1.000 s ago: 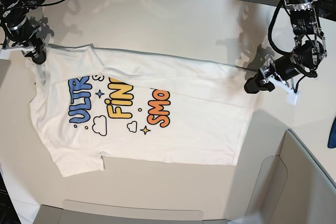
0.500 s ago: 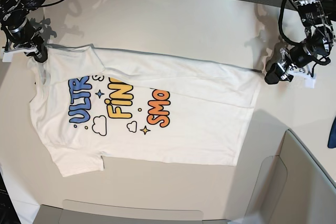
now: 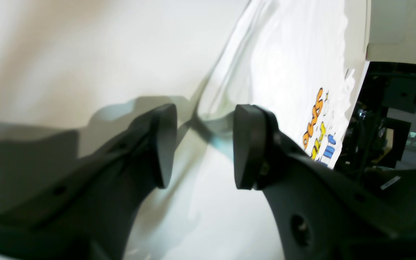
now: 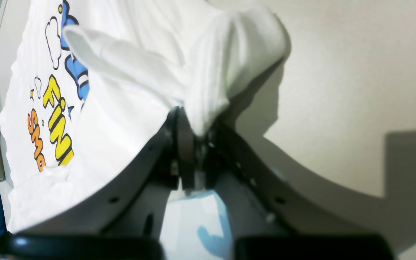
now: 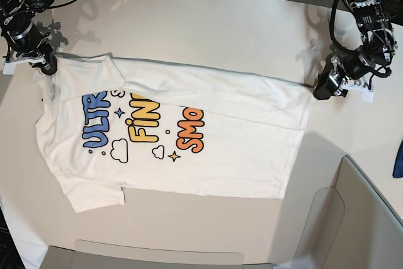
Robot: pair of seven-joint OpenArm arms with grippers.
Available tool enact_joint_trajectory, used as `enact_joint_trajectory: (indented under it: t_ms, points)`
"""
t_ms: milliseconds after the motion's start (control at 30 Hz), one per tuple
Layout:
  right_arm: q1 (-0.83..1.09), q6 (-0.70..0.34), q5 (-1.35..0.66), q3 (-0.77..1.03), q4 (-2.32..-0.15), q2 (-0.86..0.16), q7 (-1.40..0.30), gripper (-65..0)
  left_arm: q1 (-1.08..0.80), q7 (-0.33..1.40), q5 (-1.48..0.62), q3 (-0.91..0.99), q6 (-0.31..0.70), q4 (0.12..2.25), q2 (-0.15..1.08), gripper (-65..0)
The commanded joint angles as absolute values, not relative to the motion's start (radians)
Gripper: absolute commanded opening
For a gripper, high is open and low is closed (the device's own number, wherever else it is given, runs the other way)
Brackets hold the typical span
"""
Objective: Layout the t-shirt on the table in an organized manner, then fold the t-shirt properly
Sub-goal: 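Regrasp the folded edge with both grippers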
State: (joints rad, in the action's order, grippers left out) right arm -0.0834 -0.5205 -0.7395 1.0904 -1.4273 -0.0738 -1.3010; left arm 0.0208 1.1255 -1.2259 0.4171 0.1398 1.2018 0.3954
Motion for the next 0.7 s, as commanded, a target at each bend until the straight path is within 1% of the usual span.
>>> enact_joint_trajectory:
  t_ms: [0,100,233,567,667]
  points:
    - [-0.091,-0.515,-0.748,1.09,-1.443,-0.085,-1.303,-65.0,0.044,1.127,-1.244,0.395,0.147,1.216,0.414,-40.5]
    - [-0.091,-0.515,-0.748,1.09,-1.443,-0.085,-1.303,-65.0,0.061,1.127,-1.244,0.358,0.145,1.216,0.412,-40.5]
    - [-0.091,-0.515,-0.748,1.09,-1.443,-0.087,-1.303,-65.0,0.082,1.125,-1.244,0.346,0.145,1.216,0.372,-40.5]
    - [-0.091,-0.515,-0.75,1.09,-1.442,-0.088,-1.303,-65.0,0.091,1.127,-1.248,0.355,0.145,1.216,0.375,-40.0]
    - [-0.091,-0.515,-0.75,1.09,-1.443,-0.088,-1.303,-65.0,0.091,1.138,-1.253,0.355,0.145,1.216,0.377,-34.4]
